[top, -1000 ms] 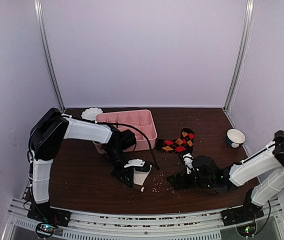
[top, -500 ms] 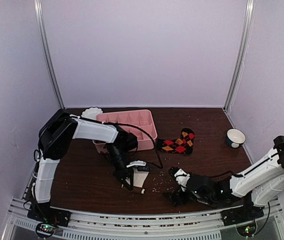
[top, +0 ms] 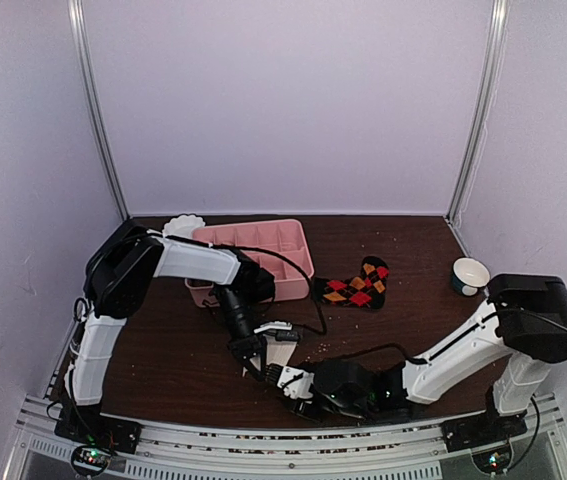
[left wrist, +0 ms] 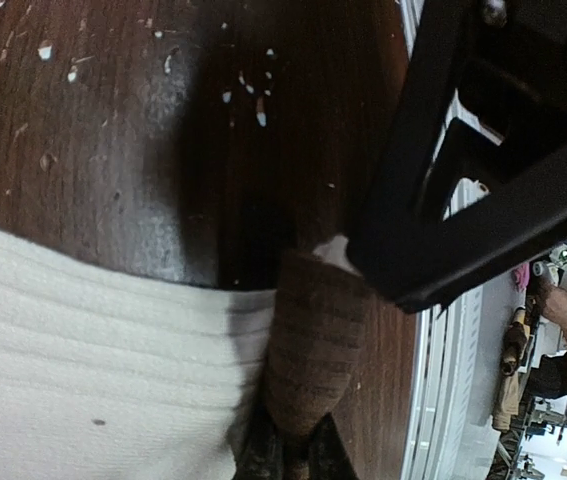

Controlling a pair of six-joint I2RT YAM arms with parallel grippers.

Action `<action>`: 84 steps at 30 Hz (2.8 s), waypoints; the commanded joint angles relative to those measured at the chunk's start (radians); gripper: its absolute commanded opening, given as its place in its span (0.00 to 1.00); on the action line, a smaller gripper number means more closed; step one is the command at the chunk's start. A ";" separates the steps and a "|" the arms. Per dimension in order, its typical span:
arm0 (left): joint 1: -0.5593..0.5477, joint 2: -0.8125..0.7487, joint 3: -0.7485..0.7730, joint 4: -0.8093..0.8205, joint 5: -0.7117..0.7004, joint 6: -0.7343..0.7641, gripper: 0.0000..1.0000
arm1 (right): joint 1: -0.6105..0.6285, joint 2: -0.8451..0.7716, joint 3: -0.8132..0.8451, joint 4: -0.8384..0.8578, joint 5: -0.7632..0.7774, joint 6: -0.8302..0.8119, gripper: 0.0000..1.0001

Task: Roll the socks
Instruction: Roll the sock.

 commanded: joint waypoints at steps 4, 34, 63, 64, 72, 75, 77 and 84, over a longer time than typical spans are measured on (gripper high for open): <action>0.009 0.035 -0.017 0.010 -0.070 0.018 0.01 | -0.084 0.096 0.077 -0.008 -0.162 -0.049 0.36; 0.045 -0.566 -0.618 0.736 -0.186 0.084 0.41 | -0.370 0.339 0.149 -0.260 -0.720 0.474 0.00; -0.041 -0.448 -0.547 0.724 -0.396 0.111 0.04 | -0.407 0.272 0.057 -0.172 -0.762 0.655 0.25; -0.041 -0.427 -0.513 0.693 -0.388 0.104 0.00 | -0.407 0.251 0.045 -0.170 -0.742 0.647 0.27; 0.032 -0.261 -0.338 0.484 -0.186 -0.004 0.00 | -0.406 0.046 -0.145 -0.085 -0.541 0.606 0.51; 0.040 -0.217 -0.291 0.421 -0.127 -0.022 0.00 | -0.400 -0.036 -0.218 -0.061 -0.421 0.596 0.98; 0.041 -0.192 -0.259 0.374 -0.103 -0.018 0.00 | -0.396 -0.104 -0.248 -0.082 -0.320 0.585 1.00; 0.045 -0.128 -0.182 0.246 -0.018 -0.022 0.00 | -0.415 -0.431 -0.398 -0.034 -0.070 0.643 1.00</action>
